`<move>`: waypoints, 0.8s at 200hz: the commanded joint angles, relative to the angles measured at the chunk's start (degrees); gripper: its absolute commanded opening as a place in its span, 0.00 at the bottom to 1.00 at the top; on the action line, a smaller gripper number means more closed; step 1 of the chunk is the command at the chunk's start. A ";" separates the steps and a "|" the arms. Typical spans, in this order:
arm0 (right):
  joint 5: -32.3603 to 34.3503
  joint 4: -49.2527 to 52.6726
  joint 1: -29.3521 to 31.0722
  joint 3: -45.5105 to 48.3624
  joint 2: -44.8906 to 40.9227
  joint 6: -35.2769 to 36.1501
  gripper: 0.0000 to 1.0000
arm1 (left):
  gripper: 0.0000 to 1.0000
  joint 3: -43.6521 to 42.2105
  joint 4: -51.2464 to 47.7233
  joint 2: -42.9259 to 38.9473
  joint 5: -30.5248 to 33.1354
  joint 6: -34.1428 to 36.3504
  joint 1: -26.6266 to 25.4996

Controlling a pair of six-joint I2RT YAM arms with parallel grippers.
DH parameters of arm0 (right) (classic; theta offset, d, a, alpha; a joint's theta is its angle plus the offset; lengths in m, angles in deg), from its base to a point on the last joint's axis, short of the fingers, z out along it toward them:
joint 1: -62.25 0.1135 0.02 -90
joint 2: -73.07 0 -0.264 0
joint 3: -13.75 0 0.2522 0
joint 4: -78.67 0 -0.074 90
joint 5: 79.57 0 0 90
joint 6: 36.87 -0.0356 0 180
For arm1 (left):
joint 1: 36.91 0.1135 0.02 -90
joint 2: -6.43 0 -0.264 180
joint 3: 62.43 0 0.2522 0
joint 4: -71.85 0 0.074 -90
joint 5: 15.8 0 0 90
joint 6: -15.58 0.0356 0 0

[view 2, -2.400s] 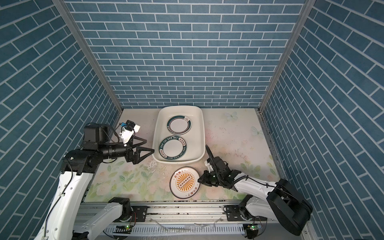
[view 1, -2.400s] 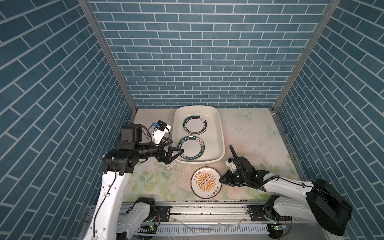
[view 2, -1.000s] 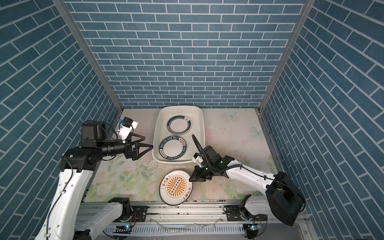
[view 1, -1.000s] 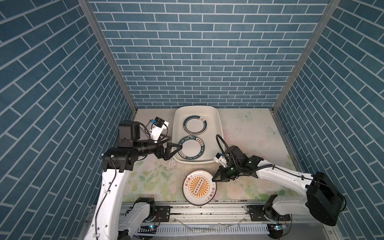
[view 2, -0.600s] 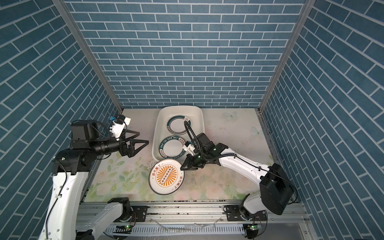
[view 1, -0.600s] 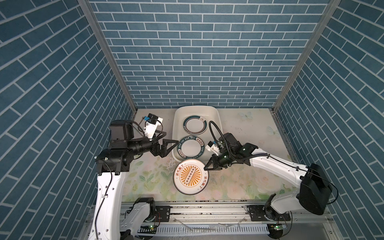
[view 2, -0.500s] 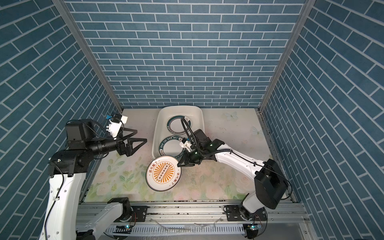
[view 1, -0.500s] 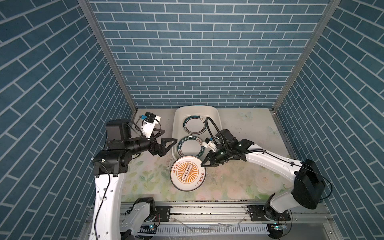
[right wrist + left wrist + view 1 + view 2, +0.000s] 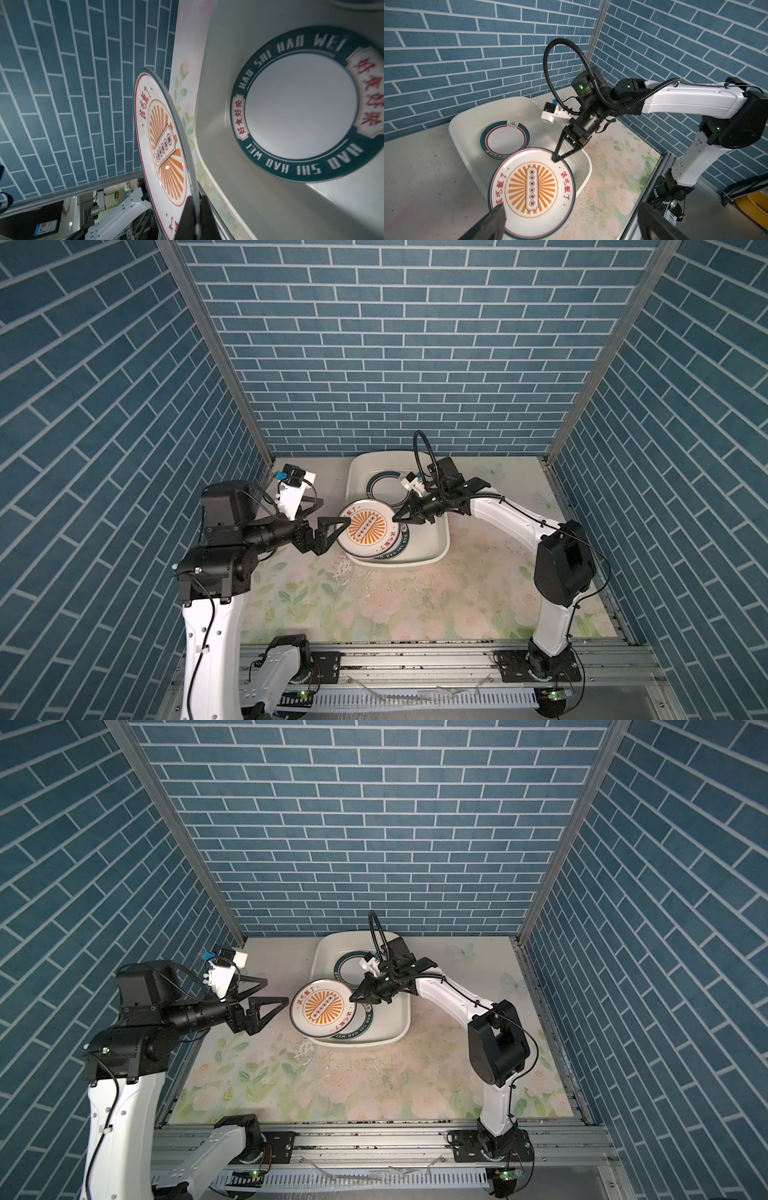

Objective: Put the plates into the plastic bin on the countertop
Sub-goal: 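Lift the sunburst plate and carry it over the bin with the right gripper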

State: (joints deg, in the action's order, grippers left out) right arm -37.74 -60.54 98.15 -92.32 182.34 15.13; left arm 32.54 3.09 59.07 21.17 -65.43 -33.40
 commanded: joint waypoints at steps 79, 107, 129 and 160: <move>17.25 -6.74 -5.63 -15.03 13.86 -0.58 0.00 | 1.00 -1.36 2.36 -0.05 -2.07 -1.35 0.37; 22.09 -10.18 -5.72 -16.80 15.99 -2.01 0.00 | 1.00 -0.94 2.14 0.12 -2.15 -1.42 0.43; 24.76 -11.19 -5.99 -17.57 18.77 -2.82 0.00 | 1.00 -1.10 2.18 0.01 -2.21 -1.45 0.37; 25.74 -13.95 -7.10 -17.20 19.82 -4.91 0.00 | 1.00 -1.27 2.18 -0.12 -2.01 -1.30 0.36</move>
State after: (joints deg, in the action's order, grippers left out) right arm -14.04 -69.31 91.88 -107.33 201.82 13.49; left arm 32.02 4.44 59.18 20.08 -66.56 -33.40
